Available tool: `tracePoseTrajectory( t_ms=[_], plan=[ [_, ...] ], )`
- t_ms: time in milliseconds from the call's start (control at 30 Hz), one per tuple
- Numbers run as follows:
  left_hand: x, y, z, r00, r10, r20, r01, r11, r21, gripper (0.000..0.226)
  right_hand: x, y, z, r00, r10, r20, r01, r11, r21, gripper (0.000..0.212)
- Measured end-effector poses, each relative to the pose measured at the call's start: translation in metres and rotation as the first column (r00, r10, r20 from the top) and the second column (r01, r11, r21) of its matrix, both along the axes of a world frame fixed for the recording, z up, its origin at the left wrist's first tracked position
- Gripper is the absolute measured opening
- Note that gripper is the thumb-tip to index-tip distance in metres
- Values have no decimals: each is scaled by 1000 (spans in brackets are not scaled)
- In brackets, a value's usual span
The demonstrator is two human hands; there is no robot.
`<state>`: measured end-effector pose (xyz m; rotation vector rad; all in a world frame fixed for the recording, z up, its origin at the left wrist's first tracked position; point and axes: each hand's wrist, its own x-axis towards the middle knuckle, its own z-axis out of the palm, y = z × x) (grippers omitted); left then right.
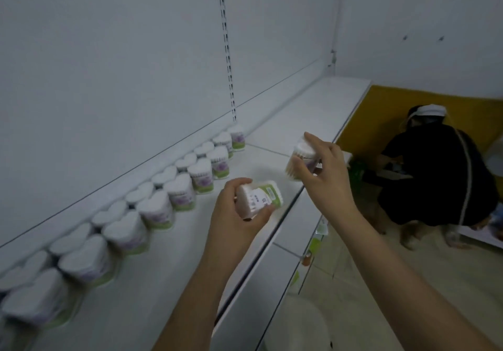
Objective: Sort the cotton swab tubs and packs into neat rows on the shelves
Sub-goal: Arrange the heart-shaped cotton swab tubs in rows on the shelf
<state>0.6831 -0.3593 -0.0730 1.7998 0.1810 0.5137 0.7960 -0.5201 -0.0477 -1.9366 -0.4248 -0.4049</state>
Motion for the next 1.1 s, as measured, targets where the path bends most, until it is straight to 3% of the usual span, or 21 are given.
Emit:
tracePoseTrajectory(
  t_ms=[100, 267, 400, 533, 633, 767, 867, 1100],
  plan=[
    [32, 4, 0, 997, 63, -40, -54, 978, 200, 75, 57, 13, -10, 997, 82, -10, -82, 997, -16, 54],
    [89, 0, 1, 965, 261, -19, -227, 869, 441, 74, 147, 45, -25, 955, 296, 24, -295, 954, -42, 52],
    [138, 1, 6, 893, 439, 97, -396, 665, 633, 60, 200, 70, -37, 888, 453, 71, -433, 879, -200, 52],
    [171, 2, -7, 864, 501, 41, -346, 532, 773, 59, 228, 83, -59, 813, 580, 54, -497, 739, -455, 60],
    [181, 4, -23, 833, 549, 73, -313, 358, 880, 55, 236, 85, -63, 771, 636, -30, -566, 664, -488, 65],
    [188, 9, -27, 745, 653, 138, -329, 180, 927, 52, 246, 89, -55, 715, 699, 10, -616, 637, -464, 60],
    [195, 16, -24, 718, 679, 156, -339, 145, 930, 51, 250, 92, -53, 690, 723, 44, -647, 643, -410, 53],
    [205, 26, -13, 737, 673, 59, -281, 227, 932, 59, 254, 101, -57, 698, 713, 65, -666, 680, -308, 53]
  ],
)
